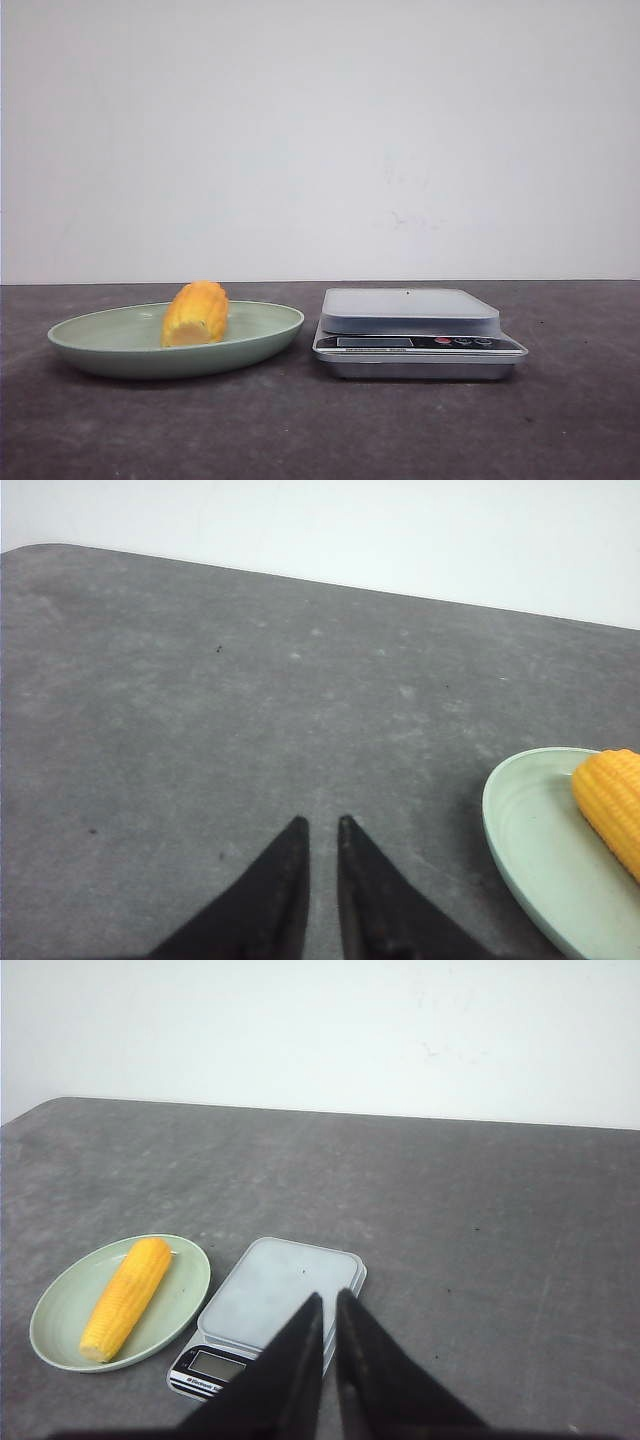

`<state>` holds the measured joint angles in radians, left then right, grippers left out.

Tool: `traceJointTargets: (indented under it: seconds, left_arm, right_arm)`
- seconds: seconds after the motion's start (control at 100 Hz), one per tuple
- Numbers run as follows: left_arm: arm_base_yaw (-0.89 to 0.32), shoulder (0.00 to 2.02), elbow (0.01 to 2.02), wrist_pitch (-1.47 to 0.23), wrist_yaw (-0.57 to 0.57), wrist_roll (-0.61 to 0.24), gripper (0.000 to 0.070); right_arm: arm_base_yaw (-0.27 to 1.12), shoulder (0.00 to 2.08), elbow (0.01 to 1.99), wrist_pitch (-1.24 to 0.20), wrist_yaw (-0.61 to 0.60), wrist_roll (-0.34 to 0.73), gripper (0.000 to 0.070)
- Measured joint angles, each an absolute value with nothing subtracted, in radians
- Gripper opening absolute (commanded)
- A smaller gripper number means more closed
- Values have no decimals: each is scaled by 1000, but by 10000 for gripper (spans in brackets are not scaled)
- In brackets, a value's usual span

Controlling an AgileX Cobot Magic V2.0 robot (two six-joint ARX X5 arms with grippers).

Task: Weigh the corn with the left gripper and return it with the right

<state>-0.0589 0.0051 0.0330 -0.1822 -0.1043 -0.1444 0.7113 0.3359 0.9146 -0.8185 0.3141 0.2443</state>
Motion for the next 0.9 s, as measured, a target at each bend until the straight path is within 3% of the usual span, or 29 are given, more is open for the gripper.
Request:
traceJointTargets:
  seconds: [0.6, 0.74, 0.9]
  left_arm:
    - [-59, 5, 33, -182, -104, -144, 18]
    - [-59, 5, 33, -182, -104, -144, 18]
    - [-59, 5, 33, -182, -104, -144, 18]
  right_arm:
    - [701, 333, 915, -818, 313, 244, 16]
    - [580, 289, 910, -801, 311, 214, 16]
    - [346, 183, 823, -678, 311, 184, 16]
